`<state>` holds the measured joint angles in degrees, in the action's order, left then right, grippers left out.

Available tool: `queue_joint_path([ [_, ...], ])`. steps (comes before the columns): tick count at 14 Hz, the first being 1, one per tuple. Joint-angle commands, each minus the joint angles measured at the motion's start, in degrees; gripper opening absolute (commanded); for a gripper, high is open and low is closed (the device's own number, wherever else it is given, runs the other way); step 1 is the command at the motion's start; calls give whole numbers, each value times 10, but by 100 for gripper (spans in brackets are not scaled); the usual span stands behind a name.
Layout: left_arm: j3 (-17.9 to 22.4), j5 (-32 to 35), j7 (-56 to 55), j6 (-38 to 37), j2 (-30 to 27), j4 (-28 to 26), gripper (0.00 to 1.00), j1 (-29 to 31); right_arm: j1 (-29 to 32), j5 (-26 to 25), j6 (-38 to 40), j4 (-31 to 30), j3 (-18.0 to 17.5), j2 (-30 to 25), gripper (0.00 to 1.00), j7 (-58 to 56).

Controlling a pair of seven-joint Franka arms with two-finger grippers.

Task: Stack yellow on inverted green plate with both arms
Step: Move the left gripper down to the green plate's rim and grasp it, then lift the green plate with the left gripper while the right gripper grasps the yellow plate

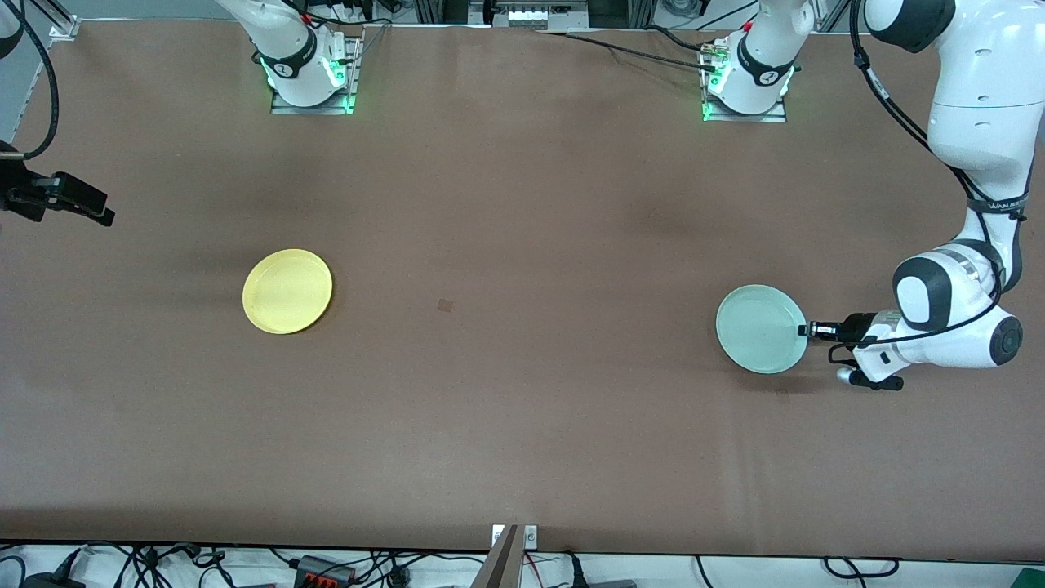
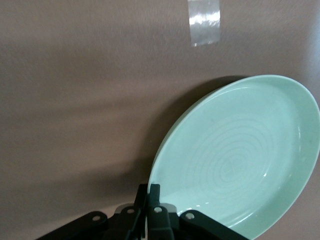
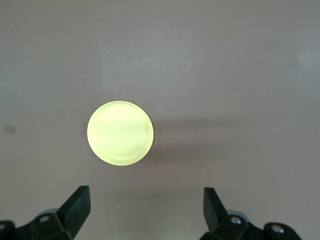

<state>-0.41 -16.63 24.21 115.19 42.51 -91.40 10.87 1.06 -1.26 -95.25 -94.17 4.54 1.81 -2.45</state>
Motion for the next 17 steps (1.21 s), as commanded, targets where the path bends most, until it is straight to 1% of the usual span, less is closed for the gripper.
queue_joint_path([
  [1, -3, -2, 4, -10, -43, 8, 1, -15, 5, -8, 3, 2, -4, -1, 100, 2],
  [2, 1, 16, -6, -16, -62, 8, 1, -36, 3, -8, 1, 3, -4, -1, 100, 2],
  [5, -5, 154, -112, -23, -112, 10, 1, -87, 3, -4, 0, 6, -4, 6, 100, 3],
  [7, -3, 225, -179, -54, -131, 13, 1, -143, -1, -2, 0, 7, -5, 6, 100, 8],
  [8, -4, 250, -211, -63, -137, 17, 1, -158, -1, -1, 1, 11, -5, 7, 100, 9],
  [10, -5, 277, -287, -95, -139, 34, 1, -196, -1, 1, 0, 11, -5, 19, 100, 9],
  [12, -4, 331, -378, -147, -135, 57, 1, -251, -2, 2, 2, 10, -8, 28, 100, 4],
  [14, -3, 376, -505, -180, -131, 59, 1, -311, -7, 3, 4, 10, -10, 54, 100, 1],
  [15, -3, 394, -551, -188, -125, 60, 1, -335, -20, 2, 8, 8, -10, 65, 100, -1],
  [17, -1, 432, -607, -215, -110, 61, 1, -377, -35, 0, 2, 7, -9, 92, 100, 2],
])
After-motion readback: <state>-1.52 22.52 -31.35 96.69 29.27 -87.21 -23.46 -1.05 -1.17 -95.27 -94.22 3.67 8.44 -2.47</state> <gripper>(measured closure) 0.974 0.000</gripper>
